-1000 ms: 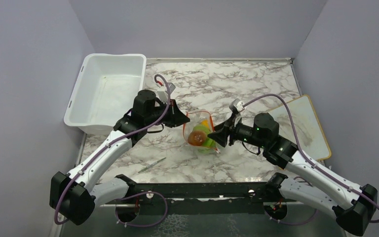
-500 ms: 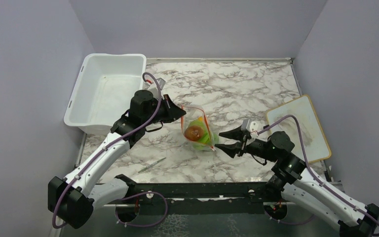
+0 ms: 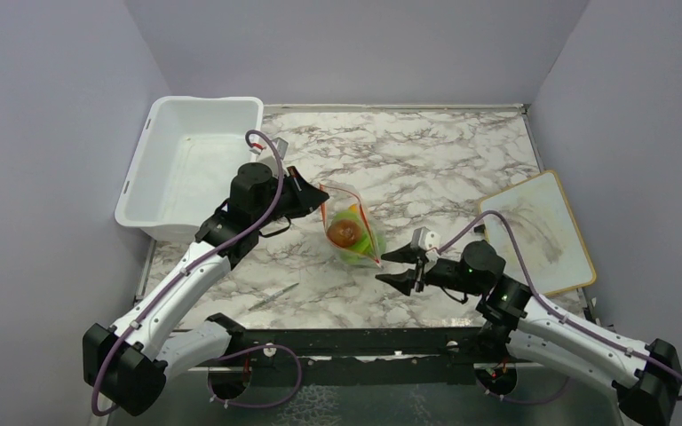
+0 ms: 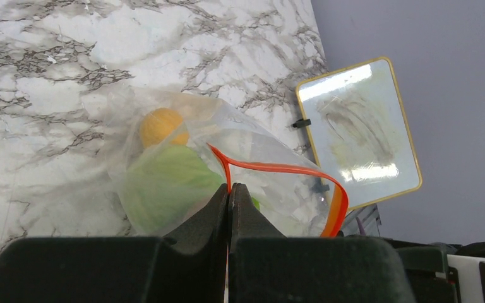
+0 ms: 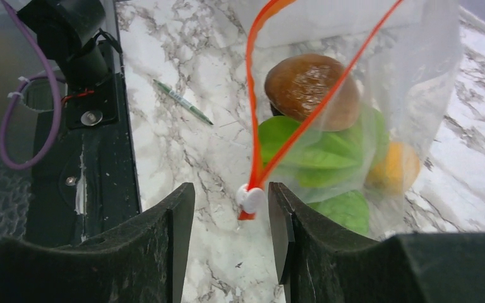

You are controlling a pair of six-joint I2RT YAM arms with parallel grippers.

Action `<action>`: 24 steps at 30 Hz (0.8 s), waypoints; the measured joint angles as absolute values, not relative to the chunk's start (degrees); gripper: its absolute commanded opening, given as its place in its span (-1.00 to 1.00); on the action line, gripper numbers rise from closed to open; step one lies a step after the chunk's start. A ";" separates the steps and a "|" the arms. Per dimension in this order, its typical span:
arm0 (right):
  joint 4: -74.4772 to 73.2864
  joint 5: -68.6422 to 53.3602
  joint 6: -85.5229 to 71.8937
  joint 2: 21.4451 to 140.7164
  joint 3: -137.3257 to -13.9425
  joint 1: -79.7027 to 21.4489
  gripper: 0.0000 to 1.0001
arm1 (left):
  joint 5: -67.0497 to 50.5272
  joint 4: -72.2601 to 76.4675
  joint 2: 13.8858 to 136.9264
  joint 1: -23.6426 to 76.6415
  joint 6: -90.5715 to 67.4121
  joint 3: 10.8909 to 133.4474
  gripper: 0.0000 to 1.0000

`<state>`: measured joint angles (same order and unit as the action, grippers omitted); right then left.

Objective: Place the food in the zip-top bag and seal the zipper
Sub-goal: Zip the zipper food storage bag at the center of the board.

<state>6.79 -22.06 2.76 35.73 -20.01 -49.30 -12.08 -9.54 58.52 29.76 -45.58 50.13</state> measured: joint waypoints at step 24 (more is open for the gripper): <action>28.64 3.66 15.27 46.81 -11.42 -61.91 -0.98 | -9.32 -9.63 57.69 29.76 -45.71 50.13 -0.95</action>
<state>28.64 3.66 15.27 46.81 -11.42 -61.91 -9.32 -9.63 57.69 29.76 -45.71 50.13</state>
